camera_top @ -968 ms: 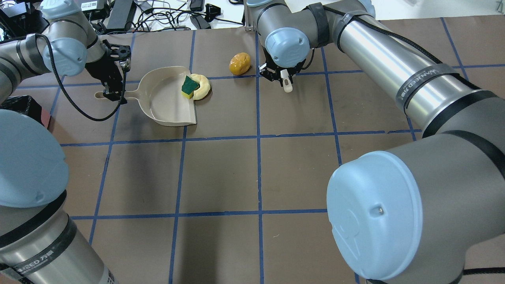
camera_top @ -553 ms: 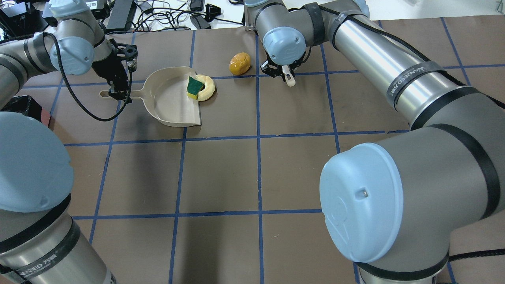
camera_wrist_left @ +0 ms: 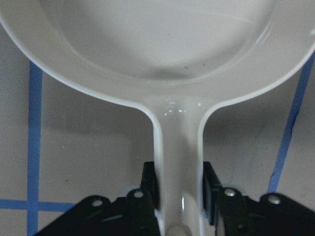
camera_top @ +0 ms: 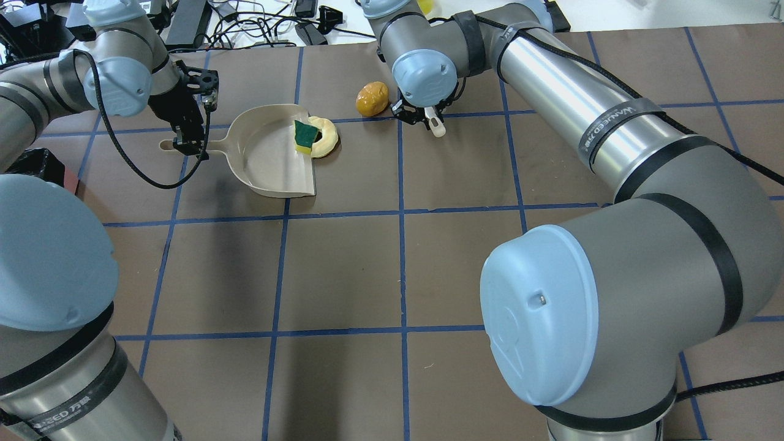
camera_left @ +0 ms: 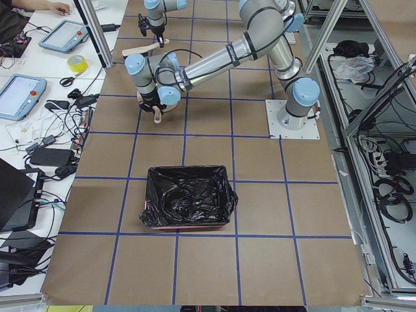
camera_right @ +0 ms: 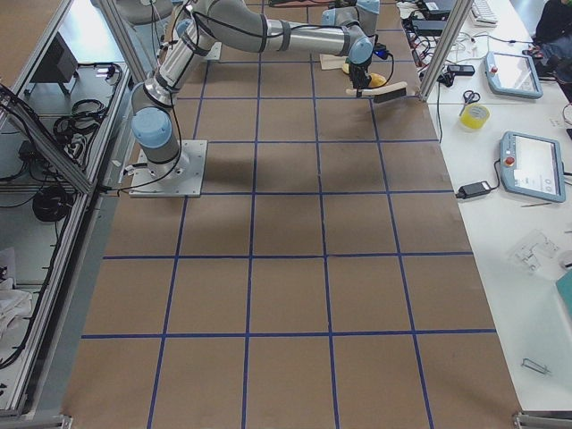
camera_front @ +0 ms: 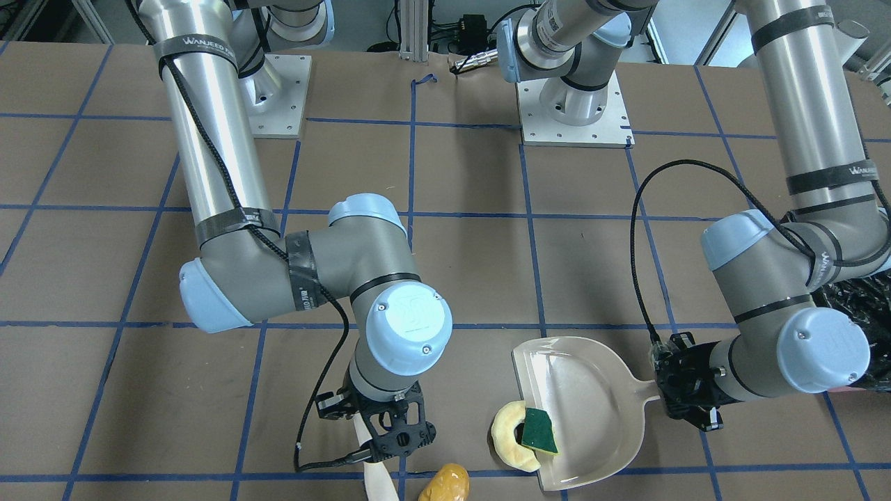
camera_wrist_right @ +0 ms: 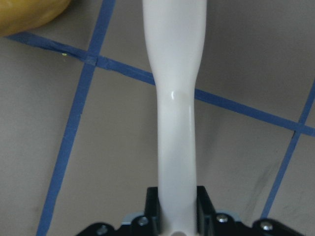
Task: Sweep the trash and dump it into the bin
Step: 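Sweep the yellow potato into the dustpan with the right gripper's brush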
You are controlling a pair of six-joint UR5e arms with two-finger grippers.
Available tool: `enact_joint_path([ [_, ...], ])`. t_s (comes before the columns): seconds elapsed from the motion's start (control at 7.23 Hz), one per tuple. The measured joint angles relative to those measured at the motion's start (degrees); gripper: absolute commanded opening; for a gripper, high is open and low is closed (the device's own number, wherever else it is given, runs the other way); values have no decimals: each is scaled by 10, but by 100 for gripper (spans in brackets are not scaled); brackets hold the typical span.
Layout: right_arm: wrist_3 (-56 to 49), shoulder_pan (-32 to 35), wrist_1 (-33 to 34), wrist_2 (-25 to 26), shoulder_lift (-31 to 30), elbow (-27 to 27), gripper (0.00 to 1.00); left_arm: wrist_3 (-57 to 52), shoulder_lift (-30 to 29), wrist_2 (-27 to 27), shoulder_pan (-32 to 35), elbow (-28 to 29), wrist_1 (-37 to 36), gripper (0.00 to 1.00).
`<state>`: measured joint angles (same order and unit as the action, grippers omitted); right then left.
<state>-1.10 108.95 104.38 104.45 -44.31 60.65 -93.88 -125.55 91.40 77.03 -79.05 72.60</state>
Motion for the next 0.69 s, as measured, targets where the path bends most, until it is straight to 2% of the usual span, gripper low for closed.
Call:
enact_joint_path([
  [0.28,46,36,0,-11,5,0,0,0,-1,0,2,0,0,0],
  [0.69,154,76,4,-74,5,1,0,0,-1,-1,3,-1,0,0],
])
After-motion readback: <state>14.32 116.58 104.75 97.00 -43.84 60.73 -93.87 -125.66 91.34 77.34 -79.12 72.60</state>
